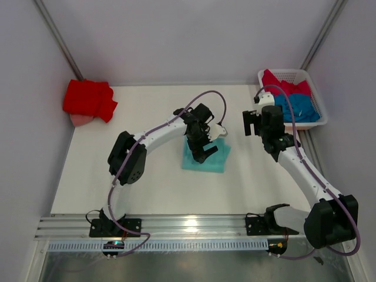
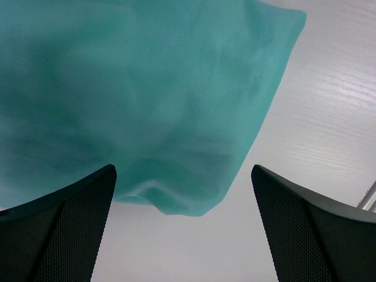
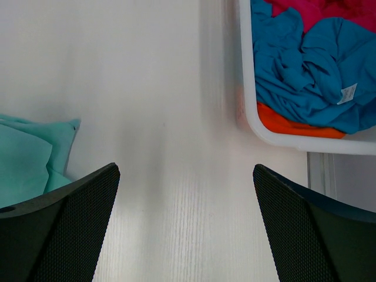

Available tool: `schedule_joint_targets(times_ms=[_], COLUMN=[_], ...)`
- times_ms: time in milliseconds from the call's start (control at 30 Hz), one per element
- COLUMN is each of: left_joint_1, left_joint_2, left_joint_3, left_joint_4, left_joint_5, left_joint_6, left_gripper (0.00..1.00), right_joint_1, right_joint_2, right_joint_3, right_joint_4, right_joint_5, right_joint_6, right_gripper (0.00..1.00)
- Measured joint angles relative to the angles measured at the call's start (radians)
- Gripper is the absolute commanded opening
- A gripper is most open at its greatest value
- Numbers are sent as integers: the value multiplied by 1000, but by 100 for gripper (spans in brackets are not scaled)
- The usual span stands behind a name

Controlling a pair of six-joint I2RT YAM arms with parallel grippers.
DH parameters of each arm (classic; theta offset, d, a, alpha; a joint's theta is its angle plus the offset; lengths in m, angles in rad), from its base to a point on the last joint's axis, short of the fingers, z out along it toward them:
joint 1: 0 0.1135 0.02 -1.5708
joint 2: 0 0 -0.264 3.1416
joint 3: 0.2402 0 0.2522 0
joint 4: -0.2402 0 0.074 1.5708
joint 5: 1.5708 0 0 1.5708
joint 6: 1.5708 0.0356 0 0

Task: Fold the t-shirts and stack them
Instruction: Fold the tshirt

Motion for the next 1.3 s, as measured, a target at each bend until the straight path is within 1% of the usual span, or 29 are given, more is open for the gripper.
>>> schedule_joint_targets(times_ms=[167,333,467,567,633,733,833,933,1100,1300], left_joint_1=[2,42,127,206,257,346,423,462,457,469], left_joint_2=[-46,-93,-159,-238,-270,-270,-256,-230,-188,-164], left_joint_3=[3,38,31,-58,-102,-131,-164,-197,-267,-307], left_joint_4=[14,32,98,196,229,269,299,305,283,265], left_joint_5=[-8,13,11,19,50,145,237,284,330,391], left_joint_6=[-35,-147,-254,-346,-397,-486,-553,-564,-547,-521], left_gripper=[99,99,99,99,99,99,99,99,99,99], right_joint_1=[0,0,0,0,0,0,0,0,0,0], right_joint_2=[19,30,58,76,84,87,87,85,83,93], right_joint_3=[0,2,23,53,71,80,79,71,52,51], right_joint_4=[-11,-37,-74,-117,-146,-187,-222,-230,-245,-266], right_joint_5=[-37,-95,-143,-202,-266,-341,-377,-400,-448,-507], right_joint_6=[-2,-5,-13,-25,-34,-48,-53,-52,-53,-56], right_gripper=[99,99,99,99,99,99,99,99,99,99])
